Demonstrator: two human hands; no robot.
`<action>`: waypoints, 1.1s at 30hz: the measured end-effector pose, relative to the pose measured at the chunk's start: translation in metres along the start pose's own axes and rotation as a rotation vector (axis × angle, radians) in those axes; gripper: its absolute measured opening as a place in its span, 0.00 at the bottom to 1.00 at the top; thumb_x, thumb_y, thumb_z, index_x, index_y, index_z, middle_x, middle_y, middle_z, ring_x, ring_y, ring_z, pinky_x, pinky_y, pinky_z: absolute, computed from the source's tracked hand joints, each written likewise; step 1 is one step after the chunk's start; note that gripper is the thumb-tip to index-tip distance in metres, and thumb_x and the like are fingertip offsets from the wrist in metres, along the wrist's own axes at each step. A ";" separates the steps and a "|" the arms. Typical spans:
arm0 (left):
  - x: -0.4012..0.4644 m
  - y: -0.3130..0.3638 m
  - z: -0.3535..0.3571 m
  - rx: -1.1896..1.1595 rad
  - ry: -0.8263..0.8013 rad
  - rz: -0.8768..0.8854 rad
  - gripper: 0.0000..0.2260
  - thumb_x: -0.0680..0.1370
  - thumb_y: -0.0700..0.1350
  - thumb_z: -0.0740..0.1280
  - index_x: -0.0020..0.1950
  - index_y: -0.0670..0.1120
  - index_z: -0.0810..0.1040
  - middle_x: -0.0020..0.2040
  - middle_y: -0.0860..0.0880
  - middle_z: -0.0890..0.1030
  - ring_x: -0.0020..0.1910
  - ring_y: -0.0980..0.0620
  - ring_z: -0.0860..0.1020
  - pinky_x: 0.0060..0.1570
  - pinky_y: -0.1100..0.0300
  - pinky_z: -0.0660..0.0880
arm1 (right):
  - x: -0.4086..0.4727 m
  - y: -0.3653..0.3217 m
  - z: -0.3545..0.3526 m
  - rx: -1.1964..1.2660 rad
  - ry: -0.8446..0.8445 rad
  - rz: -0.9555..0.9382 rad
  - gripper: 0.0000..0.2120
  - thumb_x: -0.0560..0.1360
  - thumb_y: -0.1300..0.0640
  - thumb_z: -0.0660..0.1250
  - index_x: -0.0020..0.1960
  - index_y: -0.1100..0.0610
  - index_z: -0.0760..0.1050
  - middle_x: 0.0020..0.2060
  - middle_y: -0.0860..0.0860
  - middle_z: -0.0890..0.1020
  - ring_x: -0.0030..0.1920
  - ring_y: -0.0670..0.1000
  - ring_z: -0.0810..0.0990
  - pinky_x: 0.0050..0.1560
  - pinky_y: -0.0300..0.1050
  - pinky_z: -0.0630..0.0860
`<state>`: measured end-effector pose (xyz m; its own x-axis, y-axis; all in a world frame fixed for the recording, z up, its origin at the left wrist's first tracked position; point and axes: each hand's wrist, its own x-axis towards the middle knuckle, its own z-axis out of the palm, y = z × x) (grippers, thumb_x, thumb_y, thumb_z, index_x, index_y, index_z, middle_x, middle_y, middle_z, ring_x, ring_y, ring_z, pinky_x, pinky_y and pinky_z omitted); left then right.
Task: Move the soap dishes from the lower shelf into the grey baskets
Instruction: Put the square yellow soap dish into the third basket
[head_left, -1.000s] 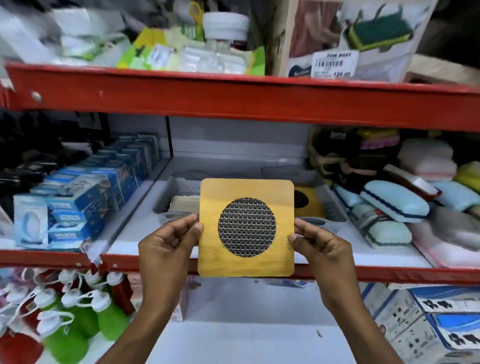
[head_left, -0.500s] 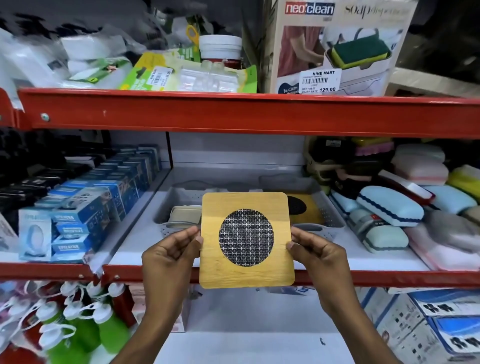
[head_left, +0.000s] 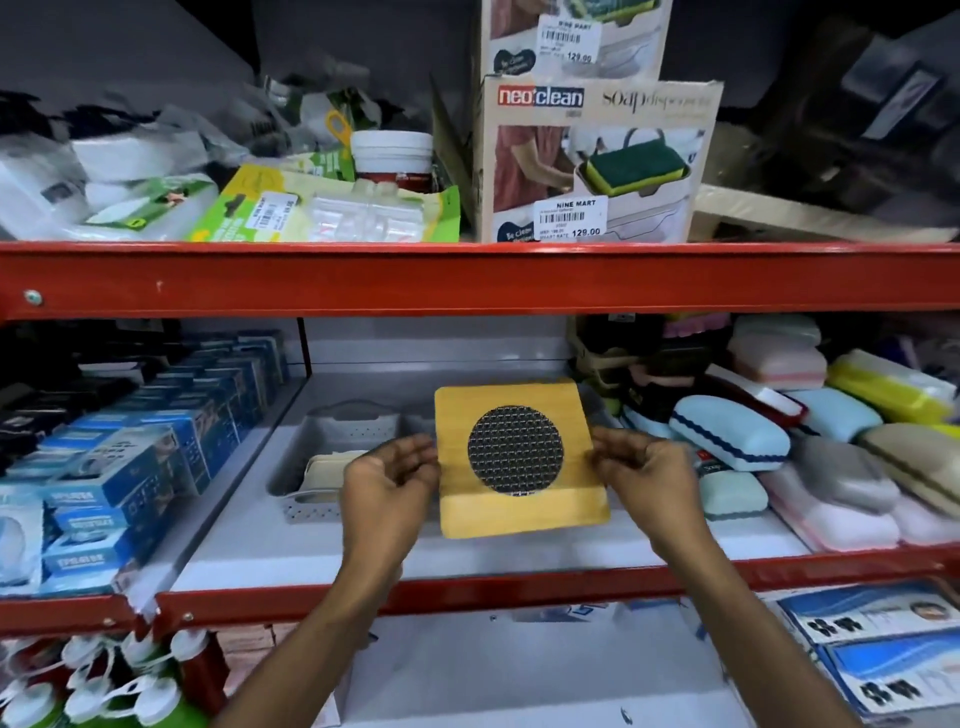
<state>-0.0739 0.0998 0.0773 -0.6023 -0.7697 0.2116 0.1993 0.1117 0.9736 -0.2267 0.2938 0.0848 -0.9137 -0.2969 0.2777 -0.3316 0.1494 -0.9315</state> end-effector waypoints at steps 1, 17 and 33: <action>0.009 0.002 0.009 0.011 -0.013 -0.019 0.15 0.75 0.28 0.67 0.48 0.48 0.82 0.47 0.45 0.87 0.45 0.49 0.85 0.47 0.54 0.82 | 0.011 -0.004 -0.004 -0.026 0.007 -0.001 0.13 0.75 0.70 0.70 0.59 0.64 0.81 0.47 0.56 0.86 0.47 0.53 0.83 0.55 0.51 0.80; 0.088 -0.009 0.092 0.457 -0.191 -0.009 0.10 0.75 0.36 0.66 0.52 0.49 0.72 0.39 0.50 0.79 0.37 0.50 0.78 0.36 0.58 0.74 | 0.118 0.013 -0.006 -0.535 -0.150 0.061 0.09 0.73 0.61 0.69 0.41 0.68 0.82 0.42 0.62 0.85 0.47 0.60 0.84 0.46 0.47 0.78; 0.111 -0.011 0.115 1.018 -0.542 0.173 0.20 0.77 0.44 0.66 0.69 0.44 0.74 0.62 0.41 0.83 0.52 0.43 0.82 0.53 0.56 0.78 | 0.144 0.022 0.013 -1.026 -0.350 -0.106 0.19 0.75 0.56 0.68 0.62 0.64 0.74 0.57 0.61 0.80 0.57 0.60 0.80 0.49 0.45 0.75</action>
<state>-0.2321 0.0855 0.0999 -0.9281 -0.3531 0.1184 -0.2530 0.8310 0.4954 -0.3625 0.2422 0.1008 -0.8052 -0.5826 0.1109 -0.5914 0.7751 -0.2222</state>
